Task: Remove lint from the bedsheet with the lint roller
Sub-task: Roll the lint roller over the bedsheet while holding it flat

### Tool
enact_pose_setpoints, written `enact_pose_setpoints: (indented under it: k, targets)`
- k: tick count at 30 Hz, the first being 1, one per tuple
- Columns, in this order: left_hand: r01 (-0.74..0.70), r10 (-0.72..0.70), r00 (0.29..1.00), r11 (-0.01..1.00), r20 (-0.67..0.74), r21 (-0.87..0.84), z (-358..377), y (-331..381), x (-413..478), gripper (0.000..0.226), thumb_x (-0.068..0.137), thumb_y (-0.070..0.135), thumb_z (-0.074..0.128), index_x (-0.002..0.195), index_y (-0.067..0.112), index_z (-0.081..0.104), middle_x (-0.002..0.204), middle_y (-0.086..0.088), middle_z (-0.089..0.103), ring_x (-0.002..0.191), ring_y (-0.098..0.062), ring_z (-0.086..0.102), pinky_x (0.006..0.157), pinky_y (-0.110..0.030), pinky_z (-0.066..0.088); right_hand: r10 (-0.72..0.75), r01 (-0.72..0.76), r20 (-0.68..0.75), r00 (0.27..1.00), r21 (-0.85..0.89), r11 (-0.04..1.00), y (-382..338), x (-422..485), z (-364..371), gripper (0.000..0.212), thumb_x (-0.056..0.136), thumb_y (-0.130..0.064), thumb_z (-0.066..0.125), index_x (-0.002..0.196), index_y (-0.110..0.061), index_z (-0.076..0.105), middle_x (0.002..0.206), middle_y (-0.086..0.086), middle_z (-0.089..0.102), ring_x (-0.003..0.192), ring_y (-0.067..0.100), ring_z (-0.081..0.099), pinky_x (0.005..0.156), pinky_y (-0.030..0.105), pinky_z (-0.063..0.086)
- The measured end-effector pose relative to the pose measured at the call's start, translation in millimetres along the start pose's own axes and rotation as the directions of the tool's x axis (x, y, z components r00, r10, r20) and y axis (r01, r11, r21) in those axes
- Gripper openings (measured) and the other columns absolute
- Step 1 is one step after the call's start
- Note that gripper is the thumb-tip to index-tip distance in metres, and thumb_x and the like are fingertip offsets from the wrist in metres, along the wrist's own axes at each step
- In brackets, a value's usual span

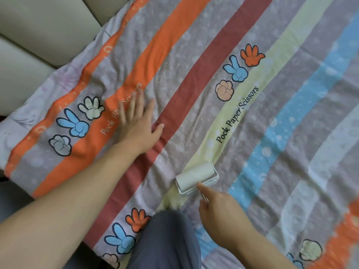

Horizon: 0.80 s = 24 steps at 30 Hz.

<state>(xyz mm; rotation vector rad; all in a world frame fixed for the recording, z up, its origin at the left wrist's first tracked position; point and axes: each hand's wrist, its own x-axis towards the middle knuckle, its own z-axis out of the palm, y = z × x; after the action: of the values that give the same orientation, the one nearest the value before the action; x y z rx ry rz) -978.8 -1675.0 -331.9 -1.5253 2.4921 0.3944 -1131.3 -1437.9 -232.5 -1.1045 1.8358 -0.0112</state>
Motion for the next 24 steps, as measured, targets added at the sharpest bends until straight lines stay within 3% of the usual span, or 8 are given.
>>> enact_pose_setpoints:
  k: [2,5,8,9,13,16,20,24]
  targets:
    - [-0.051,0.059,0.997,0.986,0.049,-0.156,5,22,-10,0.073,0.094,0.051,0.047,0.160,0.026,0.026,0.170,-0.006,0.001,0.157,-0.021,-0.005,0.125,-0.045,-0.006,-0.013,0.014,-0.012,1.000,0.047,0.999,4,-14,-19,0.049,0.095,-0.026,0.042,0.143,-0.036,0.041,0.106,0.002,0.068,0.094,0.022,0.060,0.076,0.033,0.046]
    - [0.004,0.010,0.999,0.916,0.033,-0.400,11,40,-15,0.065,0.090,0.045,0.037,0.150,0.024,0.048,0.168,-0.005,0.021,0.156,-0.020,0.011,0.125,-0.042,0.003,-0.026,0.036,-0.108,0.994,0.093,0.995,2,-14,-48,0.048,0.097,-0.028,0.045,0.143,-0.038,0.041,0.082,-0.003,0.064,0.071,0.016,0.056,0.067,0.031,0.039]
    - [0.042,-0.060,0.998,0.887,-0.026,-0.459,9,50,-12,0.053,0.094,0.039,0.038,0.139,0.022,0.061,0.164,-0.008,0.031,0.153,-0.025,0.022,0.124,-0.049,0.009,0.021,0.011,-0.272,0.962,0.113,0.994,-3,28,-65,0.048,0.099,-0.028,0.043,0.146,-0.034,0.039,0.113,0.007,0.068,0.098,0.027,0.062,0.078,0.034,0.048]
    - [0.044,-0.056,0.998,0.892,-0.014,-0.450,9,54,-12,0.047,0.098,0.035,0.040,0.139,0.023,0.061,0.164,-0.007,0.030,0.153,-0.025,0.021,0.123,-0.053,0.007,0.045,-0.011,-0.288,0.957,0.119,0.993,-4,47,-66,0.048,0.100,-0.027,0.041,0.147,-0.031,0.037,0.117,0.008,0.066,0.097,0.029,0.061,0.077,0.034,0.048]
    - [0.005,0.021,0.997,0.935,0.070,-0.354,12,67,-11,0.045,0.103,0.020,0.044,0.146,0.030,0.051,0.170,0.000,0.009,0.156,-0.021,0.001,0.118,-0.066,-0.004,0.077,-0.064,-0.255,0.964,0.059,0.996,-2,89,-60,0.050,0.100,-0.026,0.034,0.149,-0.032,0.030,0.116,0.010,0.064,0.089,0.030,0.059,0.073,0.037,0.052]
    - [0.000,0.031,0.991,0.973,0.129,-0.229,21,70,-13,0.056,0.101,0.029,0.047,0.155,0.037,0.033,0.170,0.000,-0.009,0.155,-0.019,-0.014,0.116,-0.070,-0.009,0.081,-0.080,-0.221,0.972,0.011,0.997,13,73,-44,0.052,0.098,-0.023,0.038,0.148,-0.032,0.031,0.119,0.012,0.062,0.102,0.033,0.057,0.078,0.039,0.050]
    - [0.010,0.010,0.987,0.991,0.159,-0.130,27,82,-21,0.071,0.100,0.040,0.049,0.161,0.036,0.012,0.167,-0.003,-0.023,0.152,-0.023,-0.025,0.114,-0.072,-0.011,0.080,-0.087,-0.150,0.985,-0.038,0.996,36,29,-13,0.055,0.097,-0.022,0.039,0.150,-0.032,0.025,0.114,0.017,0.062,0.099,0.037,0.057,0.074,0.040,0.046]
    - [-0.004,0.023,0.983,0.994,0.184,-0.105,33,99,-32,0.077,0.099,0.045,0.050,0.162,0.031,0.007,0.166,-0.007,-0.026,0.151,-0.030,-0.028,0.114,-0.073,-0.010,0.126,-0.130,-0.076,0.989,-0.050,0.990,62,-13,16,0.056,0.099,-0.025,0.037,0.152,-0.034,0.019,0.110,0.014,0.059,0.095,0.035,0.058,0.070,0.040,0.044]
